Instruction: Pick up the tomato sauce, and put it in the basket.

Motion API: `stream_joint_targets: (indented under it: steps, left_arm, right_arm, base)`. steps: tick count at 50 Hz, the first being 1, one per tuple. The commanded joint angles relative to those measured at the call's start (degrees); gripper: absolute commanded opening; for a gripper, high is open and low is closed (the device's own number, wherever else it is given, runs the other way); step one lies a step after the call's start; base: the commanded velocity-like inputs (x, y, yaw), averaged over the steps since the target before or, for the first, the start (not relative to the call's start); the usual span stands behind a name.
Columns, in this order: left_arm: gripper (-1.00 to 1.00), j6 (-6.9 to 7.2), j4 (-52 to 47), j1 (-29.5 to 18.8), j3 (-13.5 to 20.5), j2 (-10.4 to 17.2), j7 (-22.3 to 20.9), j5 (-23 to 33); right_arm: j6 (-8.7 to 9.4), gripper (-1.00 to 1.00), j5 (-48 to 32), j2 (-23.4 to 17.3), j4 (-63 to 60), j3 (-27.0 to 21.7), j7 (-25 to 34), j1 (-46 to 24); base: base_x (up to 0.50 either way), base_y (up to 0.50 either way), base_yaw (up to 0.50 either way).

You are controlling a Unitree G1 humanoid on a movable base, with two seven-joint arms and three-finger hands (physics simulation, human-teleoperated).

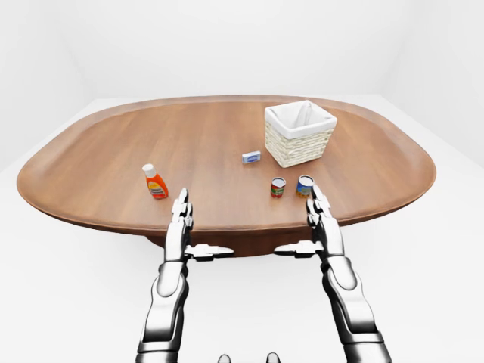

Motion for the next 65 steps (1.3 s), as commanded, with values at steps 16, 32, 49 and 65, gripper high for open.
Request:
stream_joint_targets:
  steps: [16,32,49,65]
  left_arm:
    - [1.00,1.96,-0.09,-4.06,8.40,4.05,-0.04,-5.64]
    - [1.00,5.20,-4.97,-8.98,25.53,13.95,10.96,-20.66]
    - [1.00,5.20,-5.65,-8.04,28.72,17.22,16.44,-24.59]
    - [1.00,5.20,-5.42,-8.22,28.73,17.34,16.69,-24.60]
  right_arm:
    - [4.78,1.00,4.62,-3.16,-9.15,-7.34,0.56,-1.61]
    - [4.78,1.00,24.98,-11.27,-22.11,-34.92,-1.92,1.23]
    - [4.78,1.00,28.82,-11.72,-24.89,-39.39,-2.52,3.09]
    - [4.78,1.00,28.47,-11.81,-23.19,-39.19,-1.83,2.95]
  base:
    - [0.00,0.00,0.00]
    - [0.00,0.00,0.00]
    - [0.00,-0.01,0.00]
    - [0.00,-0.24,0.00]
